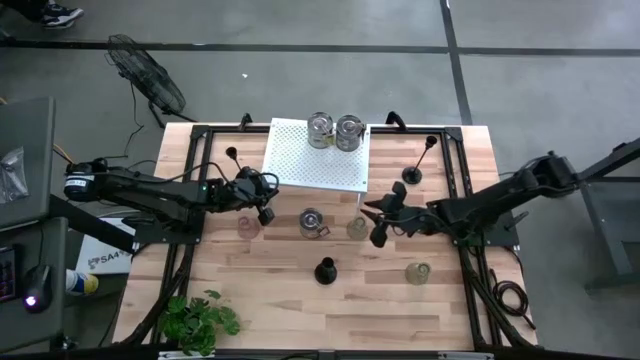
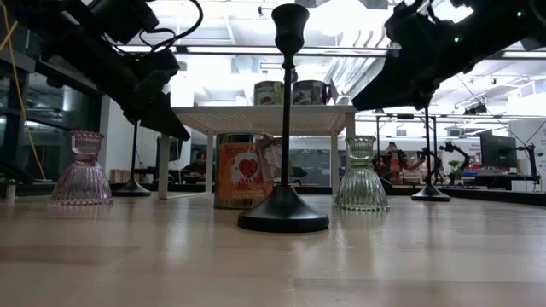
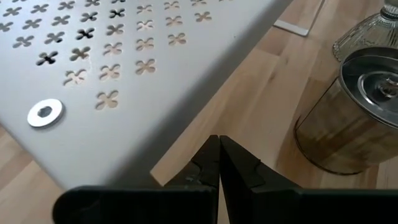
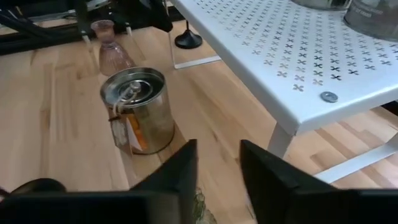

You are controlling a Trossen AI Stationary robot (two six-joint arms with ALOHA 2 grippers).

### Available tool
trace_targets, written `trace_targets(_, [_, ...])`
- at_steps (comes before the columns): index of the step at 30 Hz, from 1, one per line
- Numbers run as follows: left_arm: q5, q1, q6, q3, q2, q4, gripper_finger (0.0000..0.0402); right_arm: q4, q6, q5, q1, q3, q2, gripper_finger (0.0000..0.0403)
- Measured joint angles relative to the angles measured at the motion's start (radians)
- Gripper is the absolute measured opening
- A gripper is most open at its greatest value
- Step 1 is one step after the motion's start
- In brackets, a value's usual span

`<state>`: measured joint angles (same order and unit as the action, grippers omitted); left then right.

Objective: Pick & Place candle stick holders
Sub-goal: Adjust the shelf

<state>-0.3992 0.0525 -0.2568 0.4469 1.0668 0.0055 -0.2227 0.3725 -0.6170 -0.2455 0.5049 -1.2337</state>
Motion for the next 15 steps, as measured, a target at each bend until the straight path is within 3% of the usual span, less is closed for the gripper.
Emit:
trace_targets(4, [0.003, 0.0, 0.001, 0.0, 0.0, 0.0, 0.0, 0.0, 0.013, -0.014, 0.0, 0.0, -0.029, 0.0014])
trace_targets(15, [0.005, 0.0, 0.001, 0.0, 0.0, 0.0, 0.0, -0.036, -0.009, 0.063, 0.096, 0.0, -0.047, 0.0002])
